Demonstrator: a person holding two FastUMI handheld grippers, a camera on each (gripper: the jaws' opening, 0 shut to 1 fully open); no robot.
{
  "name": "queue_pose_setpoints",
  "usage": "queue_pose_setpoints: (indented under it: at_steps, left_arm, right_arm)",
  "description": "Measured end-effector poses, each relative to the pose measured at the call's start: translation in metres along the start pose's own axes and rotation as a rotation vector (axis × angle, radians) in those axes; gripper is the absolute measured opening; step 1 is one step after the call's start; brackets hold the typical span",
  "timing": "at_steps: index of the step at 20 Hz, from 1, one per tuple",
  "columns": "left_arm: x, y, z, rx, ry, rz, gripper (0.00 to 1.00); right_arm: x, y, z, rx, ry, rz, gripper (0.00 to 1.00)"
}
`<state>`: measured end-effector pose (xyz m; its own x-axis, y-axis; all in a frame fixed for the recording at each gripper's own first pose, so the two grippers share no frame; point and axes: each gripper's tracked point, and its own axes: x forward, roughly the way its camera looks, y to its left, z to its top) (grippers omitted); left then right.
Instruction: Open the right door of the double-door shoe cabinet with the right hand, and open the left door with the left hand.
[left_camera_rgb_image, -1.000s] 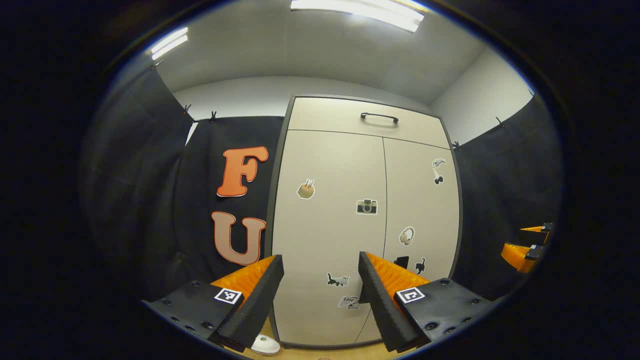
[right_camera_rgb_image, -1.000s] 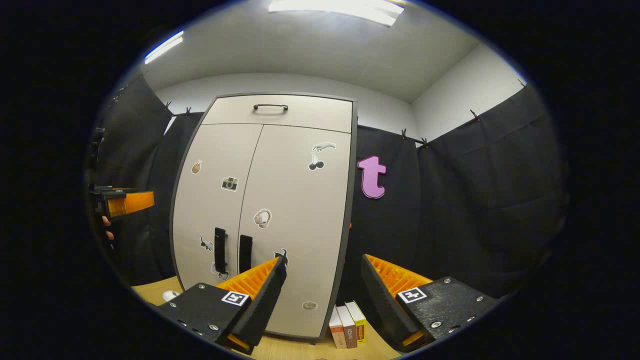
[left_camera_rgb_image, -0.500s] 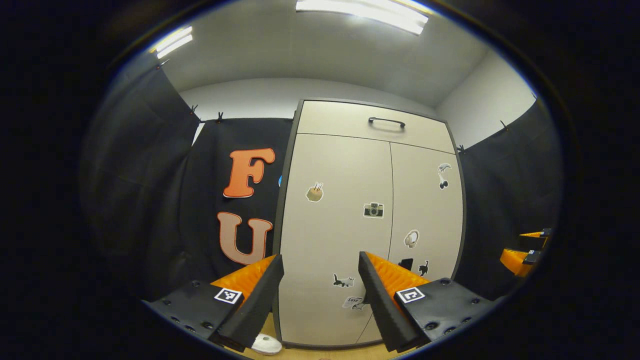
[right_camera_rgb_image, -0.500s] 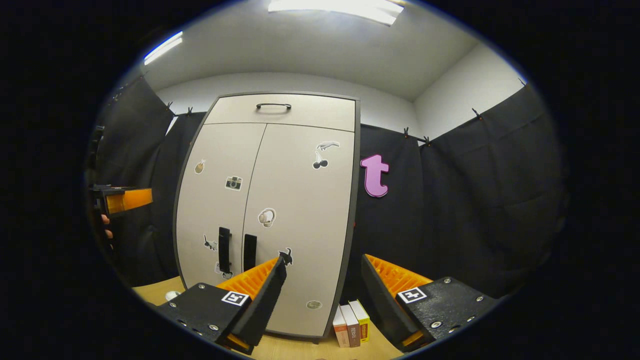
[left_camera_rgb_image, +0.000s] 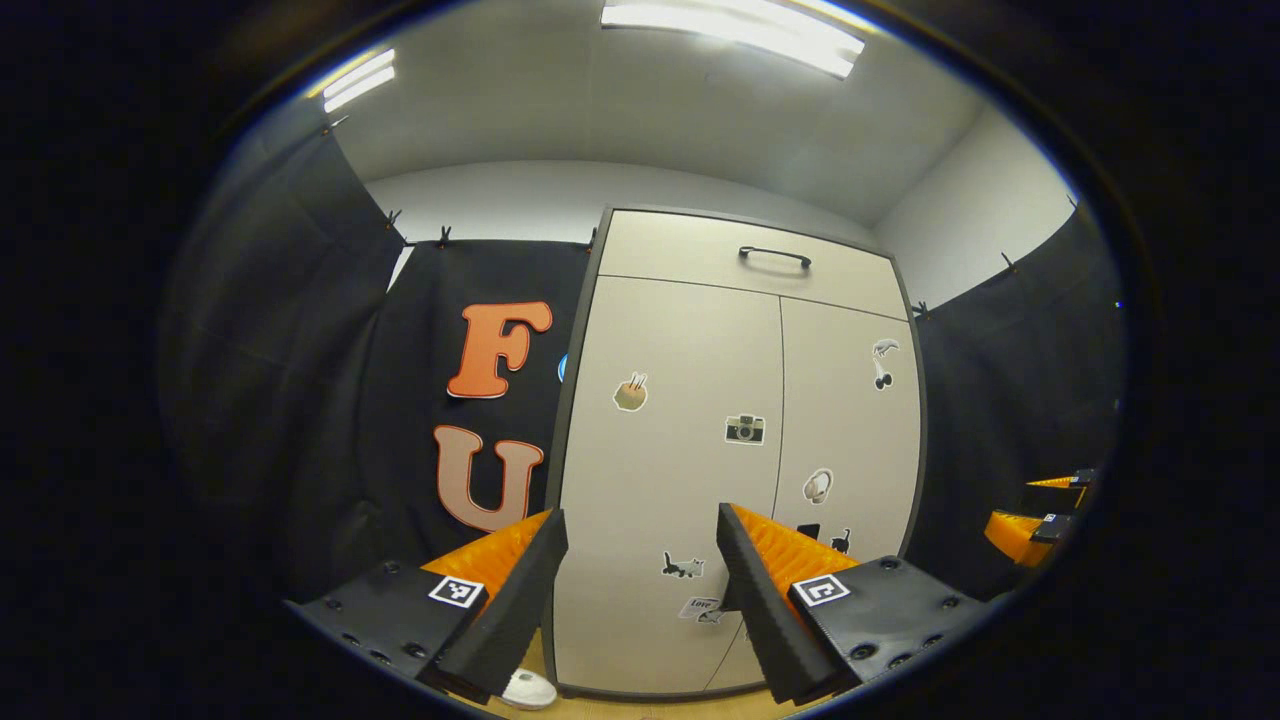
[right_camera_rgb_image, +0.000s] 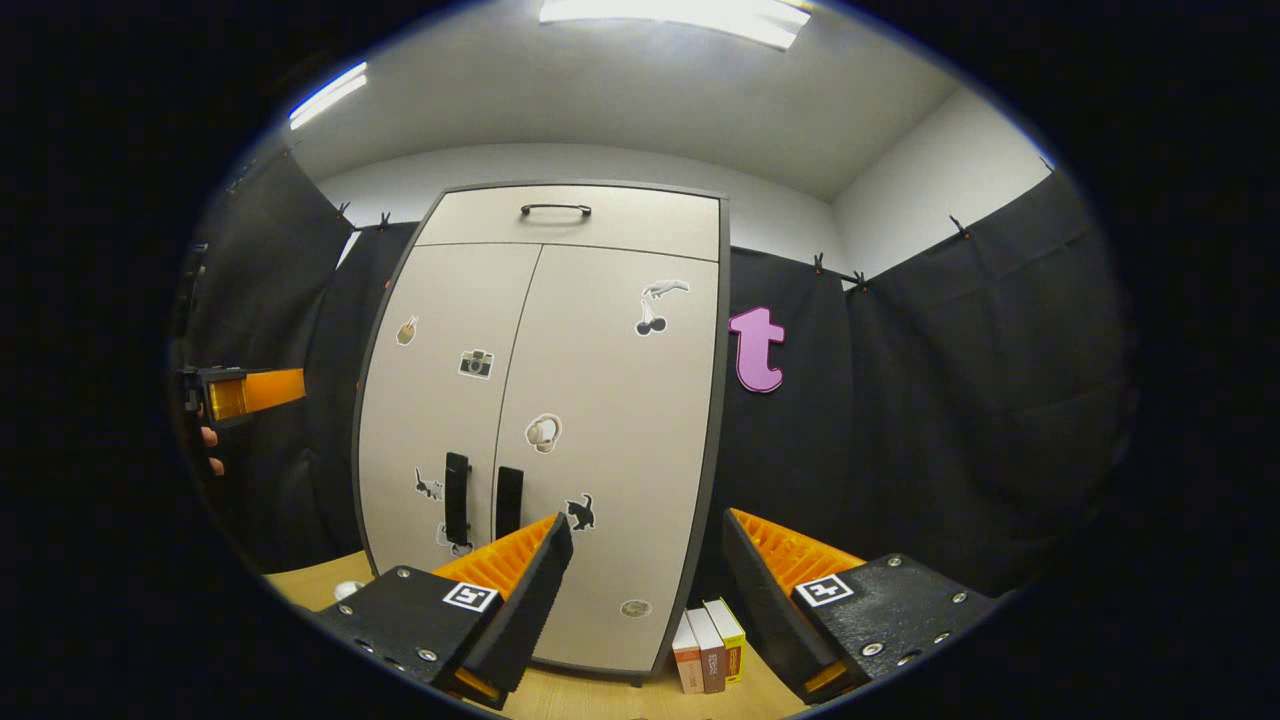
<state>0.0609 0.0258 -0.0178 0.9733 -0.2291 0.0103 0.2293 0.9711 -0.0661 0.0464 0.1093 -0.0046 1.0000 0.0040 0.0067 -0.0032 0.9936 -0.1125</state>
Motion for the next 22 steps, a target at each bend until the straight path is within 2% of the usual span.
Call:
queue_pose_setpoints:
  at_steps: [7, 14, 22]
  left_arm:
    - [0.001, 0.001, -0.001, -0.005, -0.004, -0.007, 0.96]
    - [0.008, -0.007, -0.009, -0.031, -0.008, -0.002, 0.95]
    - [0.036, -0.046, -0.006, -0.093, -0.034, -0.024, 0.96]
  right_arm:
    - [0.004, 0.012, -0.003, -0.01, 0.005, 0.021, 0.92]
    - [0.003, 0.002, -0.004, -0.029, -0.008, 0.014, 0.92]
    - [0.009, -0.011, -0.02, -0.004, -0.011, 0.028, 0.92]
